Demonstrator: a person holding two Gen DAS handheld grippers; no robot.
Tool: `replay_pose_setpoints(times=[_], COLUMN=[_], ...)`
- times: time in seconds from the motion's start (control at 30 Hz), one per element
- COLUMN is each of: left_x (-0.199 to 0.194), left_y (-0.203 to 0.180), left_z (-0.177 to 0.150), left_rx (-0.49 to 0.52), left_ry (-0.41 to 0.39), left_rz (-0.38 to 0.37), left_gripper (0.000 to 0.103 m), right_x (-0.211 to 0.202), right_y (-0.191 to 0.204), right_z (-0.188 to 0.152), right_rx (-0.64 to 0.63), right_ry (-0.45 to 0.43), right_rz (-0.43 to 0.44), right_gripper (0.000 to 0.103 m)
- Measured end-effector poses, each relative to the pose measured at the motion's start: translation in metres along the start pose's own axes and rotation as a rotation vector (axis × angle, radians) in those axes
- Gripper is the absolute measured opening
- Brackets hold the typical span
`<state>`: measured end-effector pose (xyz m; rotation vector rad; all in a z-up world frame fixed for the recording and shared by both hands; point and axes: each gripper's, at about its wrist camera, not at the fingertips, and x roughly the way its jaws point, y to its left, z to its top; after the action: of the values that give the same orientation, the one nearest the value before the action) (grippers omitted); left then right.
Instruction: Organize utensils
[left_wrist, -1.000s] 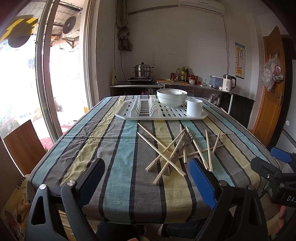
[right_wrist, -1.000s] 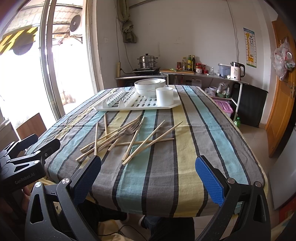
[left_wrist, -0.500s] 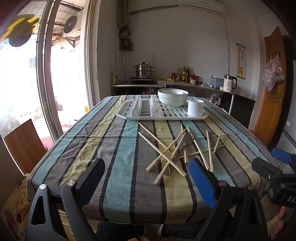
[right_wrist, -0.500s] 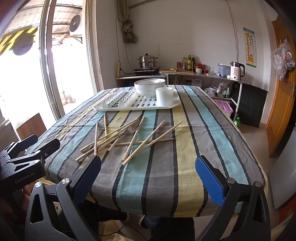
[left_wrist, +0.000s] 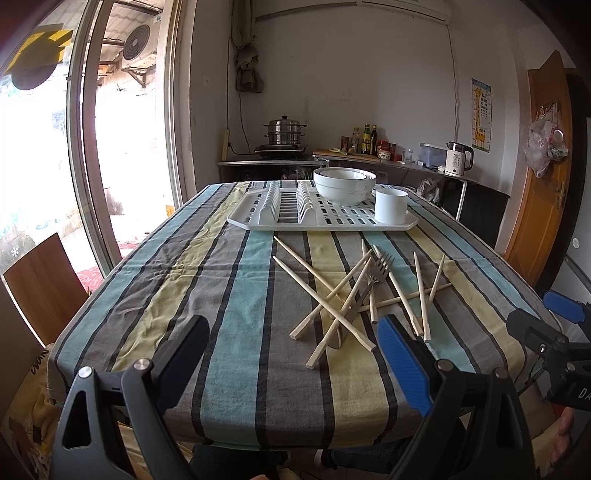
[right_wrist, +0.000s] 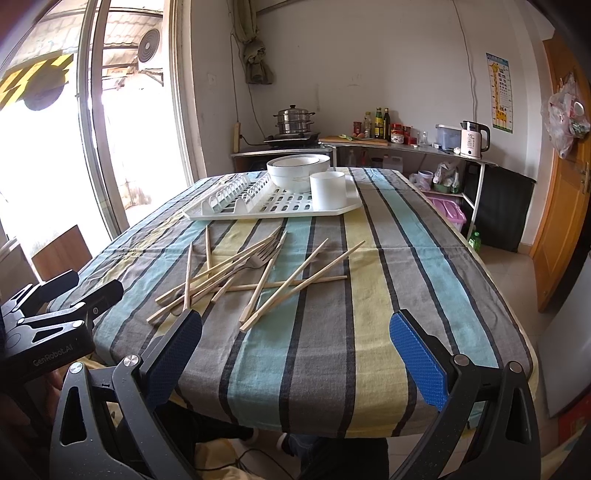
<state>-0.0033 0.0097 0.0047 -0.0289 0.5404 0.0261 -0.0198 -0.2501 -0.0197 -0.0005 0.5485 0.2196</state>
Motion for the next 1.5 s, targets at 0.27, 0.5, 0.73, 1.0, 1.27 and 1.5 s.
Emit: replay_pose_setpoints(times=[0.27, 0.5, 0.73, 1.0, 1.27, 1.5], left_x=[0.029, 0.062, 0.107, 0.155, 0.183, 0.194], left_y=[0.015, 0.021, 0.032, 0.035, 0.03, 0.022], left_z=[0.011, 0.03, 0.045, 0.059, 0.059, 0.067], left_rx=[-0.068, -0.082, -0.136, -0.162, -0.174, -0.138], left_ry=[0.055, 0.115, 0.211, 0.327, 0.419, 0.459], left_rz=[-0.038, -0.099, -0.124, -0.113, -0.079, -0.031], left_gripper=[0.094, 0.094, 0.085, 0.072, 0.058, 0.054], right_x=[0.021, 0.053, 0.09, 0.138, 0.175, 0.195], right_y=[-0.011, -0.029, -0.051, -0.076, -0.085, -0.082], right_z=[0.011, 0.03, 0.052, 0.068, 0.072, 0.077], right_rx=[0.011, 0.053, 0.119, 0.2, 0.244, 0.226], right_ry=[0.022, 0.062, 0.129, 0.234, 0.337, 0.39], right_rz=[0.004, 0.02, 0.028, 0.017, 0.001, -0.049], right_gripper=[0.102, 0.099, 0.083, 0.064, 0.053, 0.049])
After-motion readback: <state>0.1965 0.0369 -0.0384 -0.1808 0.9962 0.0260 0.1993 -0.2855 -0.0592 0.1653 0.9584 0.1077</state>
